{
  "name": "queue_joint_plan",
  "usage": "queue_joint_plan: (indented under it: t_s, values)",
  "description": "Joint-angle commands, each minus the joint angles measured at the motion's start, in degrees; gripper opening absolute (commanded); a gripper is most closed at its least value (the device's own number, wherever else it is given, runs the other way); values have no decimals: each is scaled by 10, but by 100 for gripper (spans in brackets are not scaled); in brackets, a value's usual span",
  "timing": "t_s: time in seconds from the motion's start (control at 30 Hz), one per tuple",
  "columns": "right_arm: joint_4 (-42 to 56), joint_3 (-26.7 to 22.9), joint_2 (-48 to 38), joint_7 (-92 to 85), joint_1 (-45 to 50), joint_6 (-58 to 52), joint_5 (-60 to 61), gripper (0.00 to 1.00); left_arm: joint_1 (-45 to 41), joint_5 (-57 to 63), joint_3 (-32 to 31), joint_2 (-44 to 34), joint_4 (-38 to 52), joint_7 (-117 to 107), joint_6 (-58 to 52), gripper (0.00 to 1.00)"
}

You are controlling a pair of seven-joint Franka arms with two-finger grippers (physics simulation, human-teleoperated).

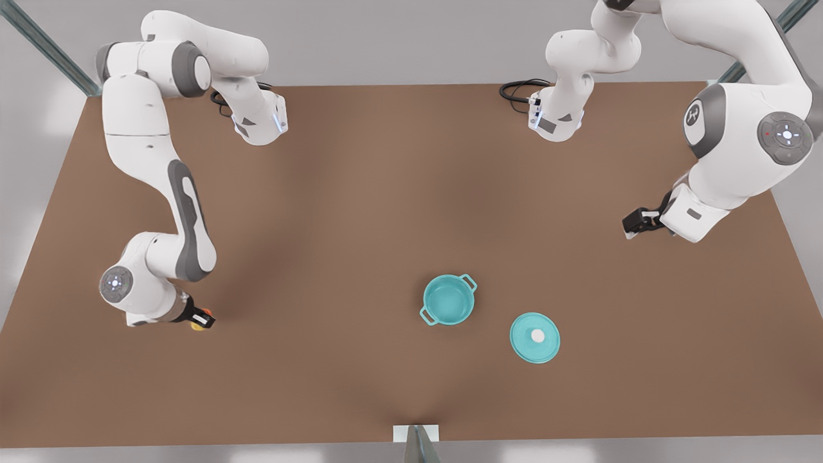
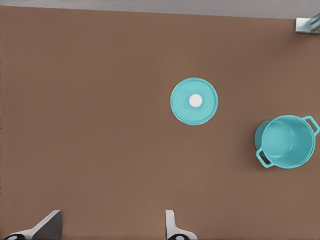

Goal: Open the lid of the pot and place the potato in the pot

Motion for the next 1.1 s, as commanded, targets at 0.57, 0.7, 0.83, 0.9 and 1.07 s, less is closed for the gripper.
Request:
queue_joint_plan:
  t_s: [0.57, 0.7, 0.83, 0.9, 1.07]
  values:
    - [262, 46, 74, 106, 325, -88, 17, 52, 0, 4, -1, 3, 5, -14, 2, 100]
    - [281, 79, 133, 138, 333, 45, 18, 52, 0, 1, 0, 6, 6, -14, 2, 100]
    - [313, 104, 200, 160, 351, 160, 18, 52, 0, 1, -1, 7, 6, -14, 2, 100]
    - [326, 112, 222, 175, 357, 194, 18, 52, -1, 1, -1, 7, 6, -14, 2, 100]
    - [347, 123, 258, 189, 370, 250, 17, 54, -1, 1, -1, 7, 6, -14, 2, 100]
